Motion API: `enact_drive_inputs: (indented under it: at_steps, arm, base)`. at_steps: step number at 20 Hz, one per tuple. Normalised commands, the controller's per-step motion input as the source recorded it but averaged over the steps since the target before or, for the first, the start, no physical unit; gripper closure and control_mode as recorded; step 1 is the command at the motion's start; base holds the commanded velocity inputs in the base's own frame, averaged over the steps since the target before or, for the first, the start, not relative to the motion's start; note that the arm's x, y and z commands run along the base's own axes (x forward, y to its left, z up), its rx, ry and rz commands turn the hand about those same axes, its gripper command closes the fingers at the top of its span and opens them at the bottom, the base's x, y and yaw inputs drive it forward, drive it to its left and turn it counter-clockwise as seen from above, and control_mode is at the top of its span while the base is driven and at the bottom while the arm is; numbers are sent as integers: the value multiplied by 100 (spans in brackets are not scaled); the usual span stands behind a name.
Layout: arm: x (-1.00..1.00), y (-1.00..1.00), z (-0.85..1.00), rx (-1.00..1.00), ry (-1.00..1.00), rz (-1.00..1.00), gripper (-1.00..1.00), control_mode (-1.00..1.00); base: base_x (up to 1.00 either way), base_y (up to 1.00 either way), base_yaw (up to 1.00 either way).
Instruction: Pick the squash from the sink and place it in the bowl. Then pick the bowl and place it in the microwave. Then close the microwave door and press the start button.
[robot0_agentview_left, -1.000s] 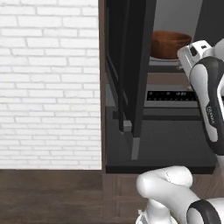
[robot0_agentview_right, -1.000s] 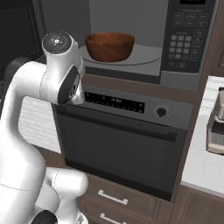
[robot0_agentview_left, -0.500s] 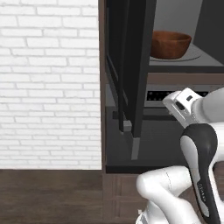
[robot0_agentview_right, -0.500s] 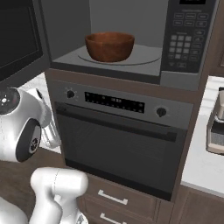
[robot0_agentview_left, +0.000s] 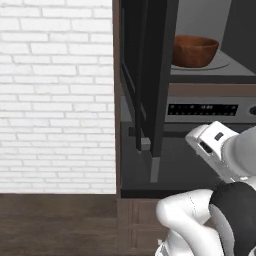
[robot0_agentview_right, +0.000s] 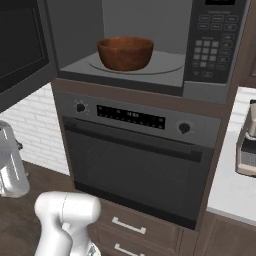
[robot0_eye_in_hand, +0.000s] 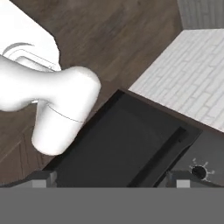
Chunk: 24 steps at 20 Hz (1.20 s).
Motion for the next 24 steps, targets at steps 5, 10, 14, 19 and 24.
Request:
enact_drive_inputs:
  at_steps: [5,10,14,19,24]
  arm:
    - [-97,73,-18,-5,2,-19,-100,-100]
    - [-23,100,-27,-4,1,-19,-100,-100]
    - [-14,100,-24,-7,1,-11,-100,-100]
    - [-58,89,-5,-2,-2,-9,-100,-100]
    - [-21,98,0,-3,-5,-16,-100,-100]
  base:
    - [0,0,0]
    - [0,0,0]
    - [0,0,0]
    - [0,0,0]
    - [0,0,0]
